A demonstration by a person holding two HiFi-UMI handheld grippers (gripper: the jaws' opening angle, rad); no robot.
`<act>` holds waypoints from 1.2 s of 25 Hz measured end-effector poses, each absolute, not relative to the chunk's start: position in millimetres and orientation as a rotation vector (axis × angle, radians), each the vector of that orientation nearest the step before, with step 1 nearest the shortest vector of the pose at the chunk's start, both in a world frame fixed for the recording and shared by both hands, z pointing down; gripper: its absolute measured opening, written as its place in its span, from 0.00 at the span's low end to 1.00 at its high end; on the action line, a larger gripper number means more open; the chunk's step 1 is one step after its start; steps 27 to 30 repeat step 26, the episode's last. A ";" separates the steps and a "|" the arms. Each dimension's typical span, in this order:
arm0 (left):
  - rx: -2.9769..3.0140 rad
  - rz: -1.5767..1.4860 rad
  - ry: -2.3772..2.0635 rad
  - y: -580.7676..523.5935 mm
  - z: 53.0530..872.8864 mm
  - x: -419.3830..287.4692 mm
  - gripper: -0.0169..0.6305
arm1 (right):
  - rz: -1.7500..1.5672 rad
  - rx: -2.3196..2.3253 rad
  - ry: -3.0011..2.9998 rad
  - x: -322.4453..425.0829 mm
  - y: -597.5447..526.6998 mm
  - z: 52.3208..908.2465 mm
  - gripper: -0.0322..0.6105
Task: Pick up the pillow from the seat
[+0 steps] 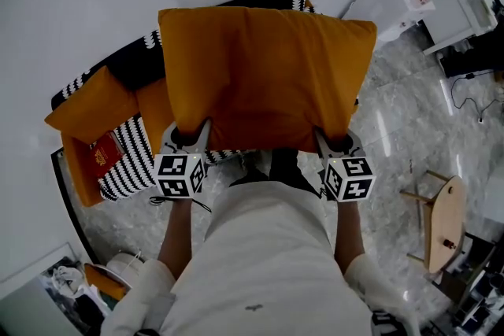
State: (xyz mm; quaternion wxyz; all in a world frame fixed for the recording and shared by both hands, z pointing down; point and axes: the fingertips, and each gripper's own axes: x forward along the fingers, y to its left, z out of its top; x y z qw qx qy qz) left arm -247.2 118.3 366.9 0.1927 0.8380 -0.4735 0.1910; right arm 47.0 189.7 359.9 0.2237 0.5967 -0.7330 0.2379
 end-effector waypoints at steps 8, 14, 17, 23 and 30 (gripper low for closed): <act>2.367 0.537 -1.326 120.5 362.1 -241.9 0.33 | 0.659 1.662 -2.025 51.9 194.3 358.6 0.31; 2.373 0.535 -1.329 120.3 360.3 -242.0 0.33 | 0.657 1.672 -2.023 52.0 194.3 358.3 0.31; 2.375 0.534 -1.332 121.2 359.4 -240.7 0.33 | 0.658 1.676 -2.024 53.4 195.5 358.6 0.31; 2.376 0.531 -1.332 121.5 358.6 -236.5 0.33 | 0.654 1.683 -2.023 58.2 195.3 358.2 0.31; 2.377 0.529 -1.332 121.0 357.8 -235.4 0.33 | 0.650 1.688 -2.025 59.3 194.5 357.6 0.31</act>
